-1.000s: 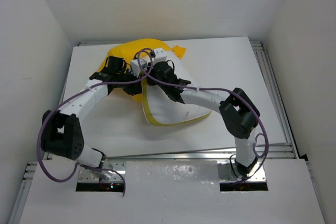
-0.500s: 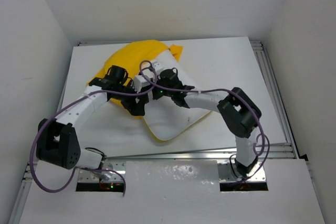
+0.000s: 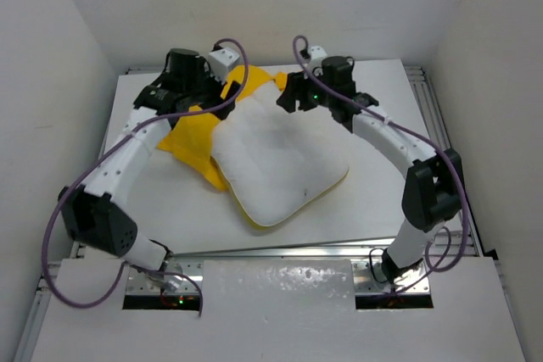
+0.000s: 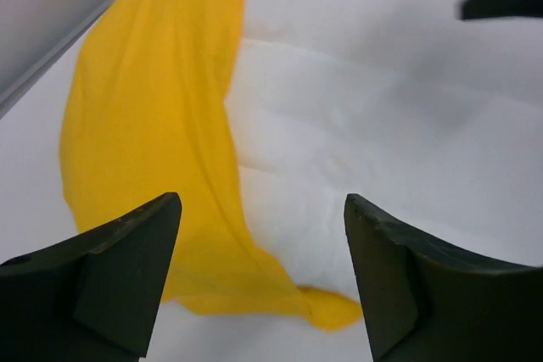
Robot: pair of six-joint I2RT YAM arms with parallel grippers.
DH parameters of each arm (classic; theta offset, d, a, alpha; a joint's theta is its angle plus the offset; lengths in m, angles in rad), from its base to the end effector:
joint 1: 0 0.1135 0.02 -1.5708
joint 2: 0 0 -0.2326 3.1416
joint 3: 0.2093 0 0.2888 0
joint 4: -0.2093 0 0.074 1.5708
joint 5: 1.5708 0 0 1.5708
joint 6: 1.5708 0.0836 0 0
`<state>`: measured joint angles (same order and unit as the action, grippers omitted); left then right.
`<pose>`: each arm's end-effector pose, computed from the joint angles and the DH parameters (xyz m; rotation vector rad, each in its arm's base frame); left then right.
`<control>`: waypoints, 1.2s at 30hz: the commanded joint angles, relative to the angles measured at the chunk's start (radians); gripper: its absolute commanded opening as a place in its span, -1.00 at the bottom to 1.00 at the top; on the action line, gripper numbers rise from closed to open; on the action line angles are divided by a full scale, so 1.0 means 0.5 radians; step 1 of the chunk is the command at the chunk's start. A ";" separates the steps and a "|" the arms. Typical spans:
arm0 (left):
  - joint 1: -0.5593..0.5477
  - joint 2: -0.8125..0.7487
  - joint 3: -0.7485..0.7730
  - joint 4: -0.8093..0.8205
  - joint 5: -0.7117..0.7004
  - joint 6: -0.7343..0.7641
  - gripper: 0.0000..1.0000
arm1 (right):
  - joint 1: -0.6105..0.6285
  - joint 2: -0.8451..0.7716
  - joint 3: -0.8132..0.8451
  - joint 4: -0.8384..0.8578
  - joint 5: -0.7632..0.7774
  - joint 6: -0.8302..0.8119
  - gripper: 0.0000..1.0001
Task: Put the pillow into the pillowcase
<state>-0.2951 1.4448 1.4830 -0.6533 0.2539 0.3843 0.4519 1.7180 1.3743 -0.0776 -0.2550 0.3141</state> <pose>0.3740 -0.1356 0.3256 0.8573 1.9959 -0.2263 0.4241 0.2293 0.2415 -0.3108 2.0324 0.7396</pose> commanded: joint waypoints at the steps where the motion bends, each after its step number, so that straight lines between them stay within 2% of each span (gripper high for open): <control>1: -0.149 0.355 0.172 0.279 -0.605 -0.103 0.25 | -0.192 0.147 0.196 -0.081 -0.158 0.148 0.49; 2: -0.167 0.538 0.236 0.306 -0.776 -0.109 0.12 | -0.225 0.245 0.245 -0.090 -0.168 0.148 0.66; 4: -0.180 0.726 0.451 0.319 -0.909 -0.134 0.10 | -0.244 0.368 0.456 -0.151 -0.186 0.114 0.85; 5: -0.180 0.901 0.607 0.331 -1.028 -0.131 0.40 | -0.247 0.493 0.524 -0.218 -0.189 0.102 0.95; 9: -0.183 1.261 0.939 0.368 -1.143 -0.054 0.69 | -0.266 0.727 0.712 -0.213 -0.284 0.105 0.98; 13: -0.195 1.509 1.083 0.435 -1.134 -0.002 0.70 | -0.272 0.880 0.706 -0.148 -0.318 0.087 0.98; 16: -0.211 1.626 1.154 0.453 -1.201 -0.002 0.58 | -0.272 0.988 0.672 -0.106 -0.321 0.096 0.98; 19: -0.223 1.706 1.148 0.503 -1.213 0.001 -0.03 | -0.269 1.147 0.687 -0.035 -0.459 0.157 0.96; 20: -0.226 1.721 1.154 0.506 -1.213 0.001 -0.27 | -0.266 1.181 0.703 -0.020 -0.499 0.175 0.84; 21: -0.235 1.731 1.169 0.503 -1.207 -0.002 -0.78 | -0.269 1.209 0.715 -0.023 -0.533 0.191 0.63; 22: -0.241 1.734 1.173 0.481 -1.186 -0.008 -1.00 | -0.269 1.233 0.718 -0.026 -0.573 0.212 0.15; 24: -0.272 1.709 1.157 0.466 -1.122 0.010 -1.00 | -0.269 1.221 0.697 -0.017 -0.613 0.206 -0.32; 25: -0.281 1.655 1.136 0.478 -1.051 0.014 -1.00 | -0.266 1.206 0.657 -0.010 -0.655 0.197 -0.85; 26: -0.315 1.614 1.081 0.496 -1.023 0.023 -1.00 | -0.266 1.148 0.627 0.017 -0.668 0.200 -1.00; 31: -0.453 1.335 0.986 0.558 -0.834 0.047 -1.00 | -0.128 0.673 0.100 0.274 -0.665 -0.011 -1.00; 32: -0.511 1.295 0.983 0.549 -0.803 0.063 -1.00 | -0.085 0.438 -0.129 0.418 -0.622 -0.124 -1.00; 34: -0.566 1.191 0.976 0.512 -0.711 0.078 -1.00 | 0.034 0.225 -0.342 0.715 -0.570 -0.183 -1.00; 36: -0.627 1.108 1.001 0.390 -0.613 0.081 -1.00 | 0.075 -0.008 -0.605 0.949 -0.551 -0.098 -1.00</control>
<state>-0.5449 2.1391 1.9549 -0.4736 -0.1810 0.4145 0.4046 1.8938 1.1603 0.1230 -0.4747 0.3134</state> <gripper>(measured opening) 0.006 0.046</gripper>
